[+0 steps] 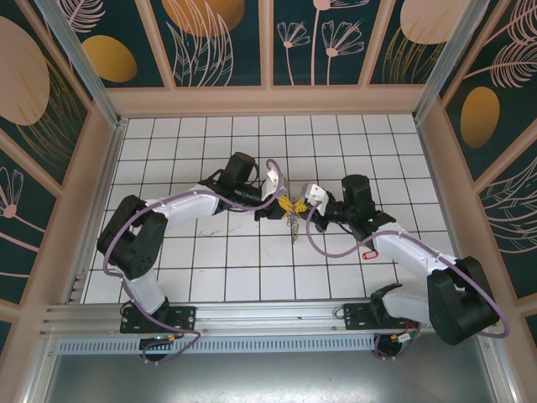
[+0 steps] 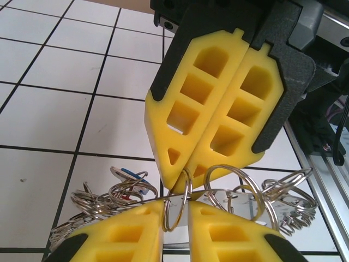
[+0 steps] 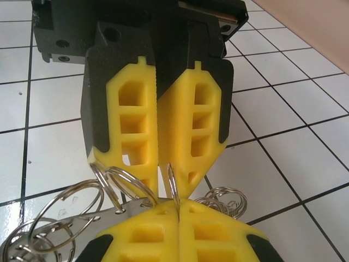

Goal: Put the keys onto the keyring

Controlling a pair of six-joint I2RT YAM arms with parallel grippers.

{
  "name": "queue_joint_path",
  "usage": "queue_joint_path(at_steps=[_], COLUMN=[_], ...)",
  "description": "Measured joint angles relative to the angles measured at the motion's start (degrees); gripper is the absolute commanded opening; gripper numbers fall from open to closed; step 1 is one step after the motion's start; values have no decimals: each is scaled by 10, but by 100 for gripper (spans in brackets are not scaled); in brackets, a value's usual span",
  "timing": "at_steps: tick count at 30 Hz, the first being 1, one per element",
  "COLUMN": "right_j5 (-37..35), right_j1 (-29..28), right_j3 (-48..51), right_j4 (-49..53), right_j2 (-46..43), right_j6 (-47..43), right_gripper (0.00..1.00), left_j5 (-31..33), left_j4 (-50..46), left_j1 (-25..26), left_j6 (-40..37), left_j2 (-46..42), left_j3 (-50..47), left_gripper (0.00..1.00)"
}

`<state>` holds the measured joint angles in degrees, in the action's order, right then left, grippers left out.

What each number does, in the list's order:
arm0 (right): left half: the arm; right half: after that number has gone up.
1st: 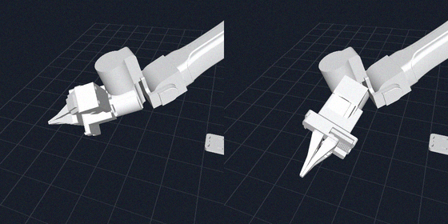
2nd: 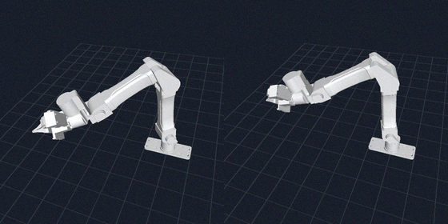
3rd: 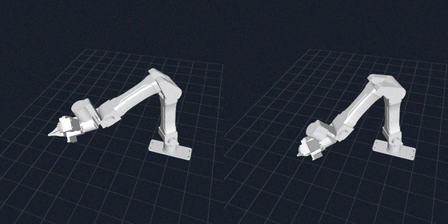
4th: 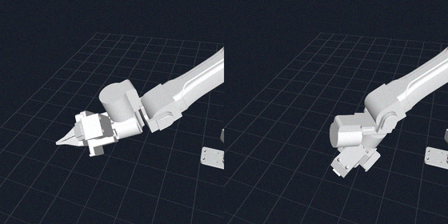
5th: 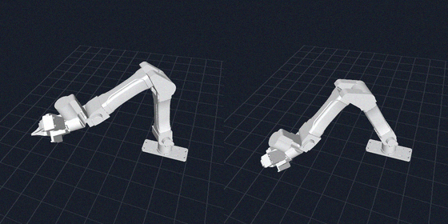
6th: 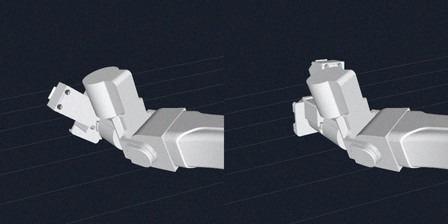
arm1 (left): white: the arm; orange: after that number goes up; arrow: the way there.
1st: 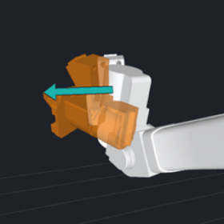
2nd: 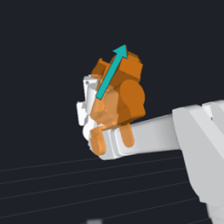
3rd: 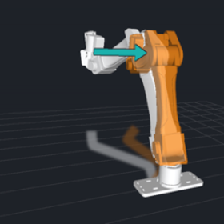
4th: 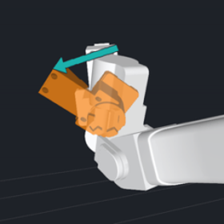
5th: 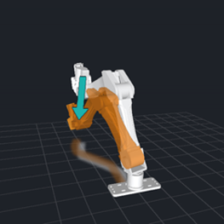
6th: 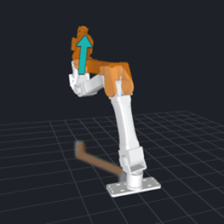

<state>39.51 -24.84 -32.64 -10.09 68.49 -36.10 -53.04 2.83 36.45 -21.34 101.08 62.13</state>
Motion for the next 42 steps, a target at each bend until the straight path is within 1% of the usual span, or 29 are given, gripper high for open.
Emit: queue_joint_path(at_steps=[2, 4, 5, 7, 9, 14, 16, 19, 25, 31, 36, 42], right_j5=[0, 2, 4, 4, 5, 5, 4, -2, -40, -80, -84, -79], right_j1=[0, 0, 0, 0, 0, -5, -9, -19, -31, -32, -35, -71], right_j3=[0, 0, 0, 0, 0, 0, -2, -3, 1, 13, 14, 9], right_j4=[0, 0, 0, 2, 5, 4, 5, -1, -8, -26, -36, -34], right_j2=[0, 0, 0, 0, 0, 0, 0, 0, -19, -57, -69, -57], right_j6=[0, 0, 0, -1, -2, -10, -11, -16, -29, -37, -38, -36], right_gripper=[0, 0, 0, 0, 0, 0, 8, 13, 20, 20, 18, 14], left_j5=[2, 8, 10, 12, 14, 40, 54, 76, 134, 167, 181, 181], left_j4=[1, 2, 2, 4, 5, 6, 6, 6, 39, 80, 100, 111], left_j1=[0, 0, 0, 0, 0, 4, 6, 10, 23, 33, 33, 33], left_j6=[1, 2, 2, 2, 0, -15, -27, -50, -85, -91, -90, -83], left_j2=[-2, -5, -6, -7, -7, -28, -42, -65, -125, -153, -153, -152], left_j3=[-2, -4, -4, -7, -9, -23, -33, -49, -109, -146, -150, -150], left_gripper=[15, 10, 9, 1, 0, 0, 0, 0, 0, 0, 0, 0])
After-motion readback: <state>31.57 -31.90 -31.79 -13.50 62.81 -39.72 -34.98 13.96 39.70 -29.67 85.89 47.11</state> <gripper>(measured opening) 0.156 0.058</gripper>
